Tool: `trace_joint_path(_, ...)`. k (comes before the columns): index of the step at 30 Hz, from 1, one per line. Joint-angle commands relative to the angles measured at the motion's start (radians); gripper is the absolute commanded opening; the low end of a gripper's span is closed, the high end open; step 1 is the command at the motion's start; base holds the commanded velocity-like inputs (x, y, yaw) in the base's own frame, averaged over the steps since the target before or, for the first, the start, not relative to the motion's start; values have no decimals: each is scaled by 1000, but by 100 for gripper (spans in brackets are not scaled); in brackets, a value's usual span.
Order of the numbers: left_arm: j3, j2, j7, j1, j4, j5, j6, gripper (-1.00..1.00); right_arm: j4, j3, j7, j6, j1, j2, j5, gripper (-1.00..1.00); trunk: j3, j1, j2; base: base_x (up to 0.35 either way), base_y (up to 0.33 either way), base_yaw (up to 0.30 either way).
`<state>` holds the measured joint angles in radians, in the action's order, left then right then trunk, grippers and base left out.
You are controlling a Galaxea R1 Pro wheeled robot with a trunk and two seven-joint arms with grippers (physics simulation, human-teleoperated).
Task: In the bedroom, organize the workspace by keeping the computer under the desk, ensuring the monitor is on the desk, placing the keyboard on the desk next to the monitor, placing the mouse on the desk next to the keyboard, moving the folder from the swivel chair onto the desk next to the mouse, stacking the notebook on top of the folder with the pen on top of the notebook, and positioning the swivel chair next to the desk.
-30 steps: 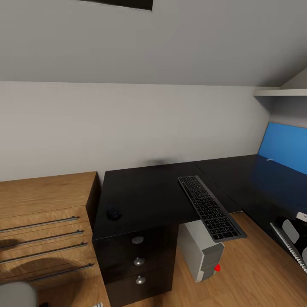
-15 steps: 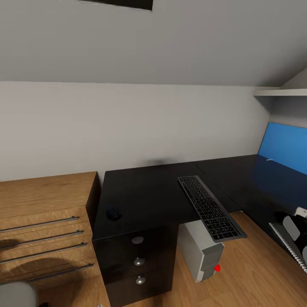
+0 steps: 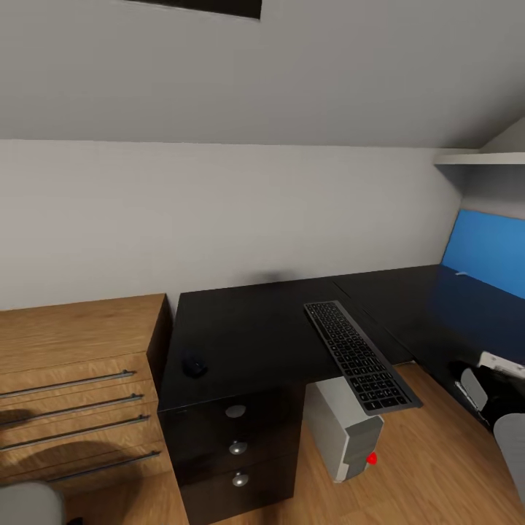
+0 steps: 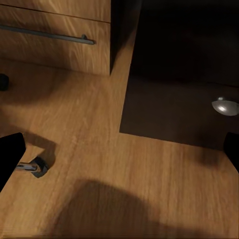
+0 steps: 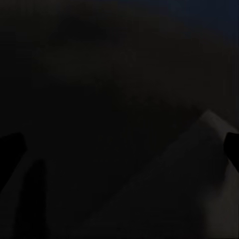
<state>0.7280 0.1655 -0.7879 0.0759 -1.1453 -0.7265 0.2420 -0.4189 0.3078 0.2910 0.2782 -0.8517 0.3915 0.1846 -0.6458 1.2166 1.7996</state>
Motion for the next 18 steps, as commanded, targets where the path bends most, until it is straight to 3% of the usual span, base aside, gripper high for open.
trace_joint_path(1,3,-1,-2,-1,4,-8,6,100,-1,2,4,-2,0,-6,16,100,-1,0,0,0,0,0)
trace_joint_path(5,2,-6,-2,-1,14,-6,6,100,-2,2,5,-20,0,-27,-10,100,-1,0,0,0,0,0)
trace_joint_path(18,1,-9,-2,-1,18,-2,6,100,-3,2,5,-24,0,-29,-15,100,-1,0,0,0,0,0)
